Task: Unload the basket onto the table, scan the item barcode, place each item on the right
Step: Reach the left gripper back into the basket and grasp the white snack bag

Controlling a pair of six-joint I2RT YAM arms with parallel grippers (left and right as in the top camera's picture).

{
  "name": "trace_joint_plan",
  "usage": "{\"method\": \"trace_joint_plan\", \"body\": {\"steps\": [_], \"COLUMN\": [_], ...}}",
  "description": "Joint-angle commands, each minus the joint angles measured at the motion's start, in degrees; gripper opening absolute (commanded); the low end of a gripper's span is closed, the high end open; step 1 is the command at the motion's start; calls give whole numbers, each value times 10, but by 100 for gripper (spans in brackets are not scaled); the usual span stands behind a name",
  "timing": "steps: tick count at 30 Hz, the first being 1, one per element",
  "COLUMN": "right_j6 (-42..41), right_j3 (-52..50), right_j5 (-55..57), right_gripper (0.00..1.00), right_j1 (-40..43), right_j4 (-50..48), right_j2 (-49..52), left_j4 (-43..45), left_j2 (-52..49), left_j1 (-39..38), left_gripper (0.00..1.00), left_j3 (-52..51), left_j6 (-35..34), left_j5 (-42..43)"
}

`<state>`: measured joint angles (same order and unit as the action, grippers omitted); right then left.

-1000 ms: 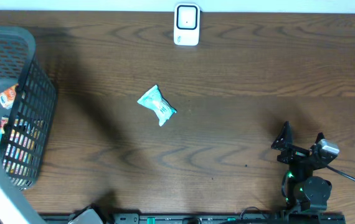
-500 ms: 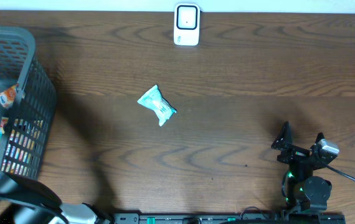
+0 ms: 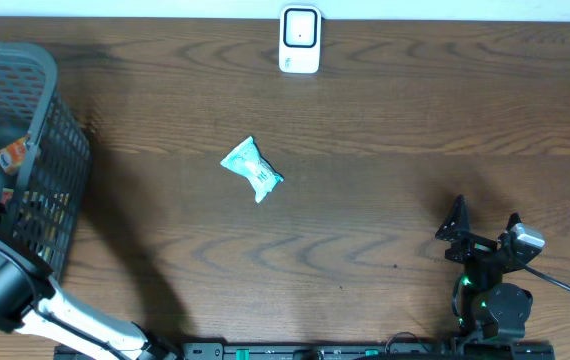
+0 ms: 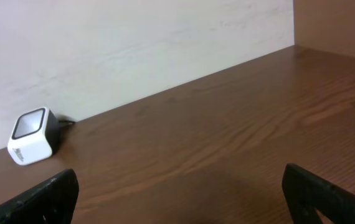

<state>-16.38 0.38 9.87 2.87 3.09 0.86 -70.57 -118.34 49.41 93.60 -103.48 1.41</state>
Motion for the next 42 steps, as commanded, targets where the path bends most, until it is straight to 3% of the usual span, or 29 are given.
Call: {"method": "trace_joint_plan", "body": {"steps": [1,4,5,6,8,12,21,29,37,42], "right_j6": [-7,-7,-7,-7,-7,-7,-7,-7,-7,-7], "right_j3": [-1,-1,-1,-1,-1,-1,0,-1,-1,-1], "right_j5": [1,1,1,1,1,1,1,1,1,1], "right_gripper": [99,99,99,99,99,99,99,99,99,99], "right_j1": [-2,-2,-2,-2,-2,-2,-2,-2,-2,-2], "right_j4": [1,1,1,1,1,1,1,1,1,1], "right_j2": [-2,-2,-2,-2,-2,-2,-2,-2,-2,-2], "left_j4": [-5,8,18,27,37,36,41,117,254,401], "left_j2": [-33,-42,-42,-42,-42,-42,50,289,495,563], "left_j1": [0,-8,-11,-16,-24,-41,-48,-46,-46,-63], "left_gripper": [98,98,92,79,42,9,7,7,7,7], "left_j3": [-10,-43,-55,-67,-89,-106,-97,-95,-95,-95], "left_j6": [-3,10,21,35,59,100,154,169,172,339], "left_j5": [15,3,-7,-18,-36,-51,-54,-58,-124,4]}}
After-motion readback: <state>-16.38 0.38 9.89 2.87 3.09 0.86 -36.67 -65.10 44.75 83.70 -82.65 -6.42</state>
